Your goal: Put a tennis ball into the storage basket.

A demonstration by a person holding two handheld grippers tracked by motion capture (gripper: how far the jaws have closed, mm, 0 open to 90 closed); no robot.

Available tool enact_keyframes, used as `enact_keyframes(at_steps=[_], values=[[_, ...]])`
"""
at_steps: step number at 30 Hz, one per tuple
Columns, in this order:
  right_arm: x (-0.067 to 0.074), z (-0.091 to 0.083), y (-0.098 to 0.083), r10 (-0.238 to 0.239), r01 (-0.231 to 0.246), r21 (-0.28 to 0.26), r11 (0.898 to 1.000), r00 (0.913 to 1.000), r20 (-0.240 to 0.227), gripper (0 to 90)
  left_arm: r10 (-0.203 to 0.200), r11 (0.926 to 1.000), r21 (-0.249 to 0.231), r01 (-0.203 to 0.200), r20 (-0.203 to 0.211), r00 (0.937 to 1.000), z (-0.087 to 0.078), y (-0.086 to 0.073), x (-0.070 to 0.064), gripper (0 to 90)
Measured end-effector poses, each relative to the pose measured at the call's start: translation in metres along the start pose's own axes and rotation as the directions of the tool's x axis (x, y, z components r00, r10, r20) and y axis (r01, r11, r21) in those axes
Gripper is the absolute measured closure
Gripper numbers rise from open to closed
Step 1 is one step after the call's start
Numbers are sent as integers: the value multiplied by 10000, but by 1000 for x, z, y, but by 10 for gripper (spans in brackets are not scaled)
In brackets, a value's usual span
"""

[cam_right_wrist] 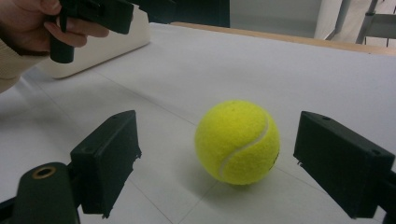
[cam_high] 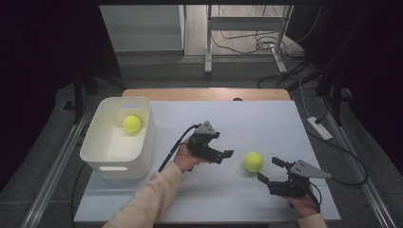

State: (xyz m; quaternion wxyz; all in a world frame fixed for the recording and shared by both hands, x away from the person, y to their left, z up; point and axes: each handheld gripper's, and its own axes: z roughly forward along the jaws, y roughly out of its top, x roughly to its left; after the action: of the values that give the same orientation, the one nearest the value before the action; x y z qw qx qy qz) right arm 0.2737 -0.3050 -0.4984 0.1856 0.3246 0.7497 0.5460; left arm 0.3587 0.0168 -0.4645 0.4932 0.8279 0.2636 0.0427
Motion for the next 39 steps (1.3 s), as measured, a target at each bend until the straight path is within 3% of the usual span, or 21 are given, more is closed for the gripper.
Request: enact_keyframes(at_steps=[14,39], values=[[-1,-3,0,-70,71,-96,9999,9999,110,140,-53,9999,160,51,118,9999,20,2,-1,91],[-1,-6,0,-72,75,-211,9998,9999,117,139,194,9972,702,-241,660,9976,56,2,-13,77]])
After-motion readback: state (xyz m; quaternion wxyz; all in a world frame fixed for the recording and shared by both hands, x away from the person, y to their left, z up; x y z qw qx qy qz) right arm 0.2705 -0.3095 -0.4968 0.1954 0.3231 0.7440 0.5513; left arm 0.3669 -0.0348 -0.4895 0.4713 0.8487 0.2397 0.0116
